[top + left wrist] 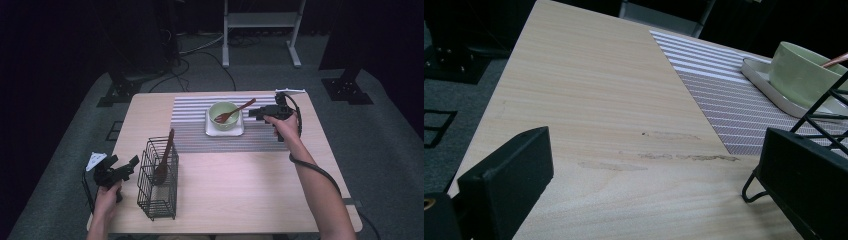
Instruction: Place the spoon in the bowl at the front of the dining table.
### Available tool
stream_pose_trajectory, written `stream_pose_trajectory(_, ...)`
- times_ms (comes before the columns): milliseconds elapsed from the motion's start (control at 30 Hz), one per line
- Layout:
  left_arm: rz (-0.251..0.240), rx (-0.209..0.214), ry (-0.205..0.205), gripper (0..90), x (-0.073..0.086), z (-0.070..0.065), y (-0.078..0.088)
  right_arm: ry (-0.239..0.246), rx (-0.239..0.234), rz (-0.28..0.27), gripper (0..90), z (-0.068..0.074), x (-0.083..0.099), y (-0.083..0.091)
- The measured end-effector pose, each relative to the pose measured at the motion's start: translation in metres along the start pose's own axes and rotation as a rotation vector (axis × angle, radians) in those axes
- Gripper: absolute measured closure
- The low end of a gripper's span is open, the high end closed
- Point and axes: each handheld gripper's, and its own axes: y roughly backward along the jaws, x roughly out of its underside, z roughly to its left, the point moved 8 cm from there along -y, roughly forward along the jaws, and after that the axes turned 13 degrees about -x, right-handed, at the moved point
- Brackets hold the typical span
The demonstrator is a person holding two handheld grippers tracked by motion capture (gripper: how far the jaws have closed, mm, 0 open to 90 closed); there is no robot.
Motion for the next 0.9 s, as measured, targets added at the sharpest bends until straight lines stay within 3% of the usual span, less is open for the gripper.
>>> stream_pose_trajectory(333, 0.002, -0.001, -0.004, 0.5, 0.0, 0.0, 0.0, 0.007, -0.004, 0.05, 35.8, -0.001, 0.016, 0.008)
stream_pose_trajectory(900, 0.004, -0.002, -0.008, 0.5, 0.0, 0.0, 0.0, 0.024, -0.014, 0.074, 33.8, 0.001, 0.033, 0.026)
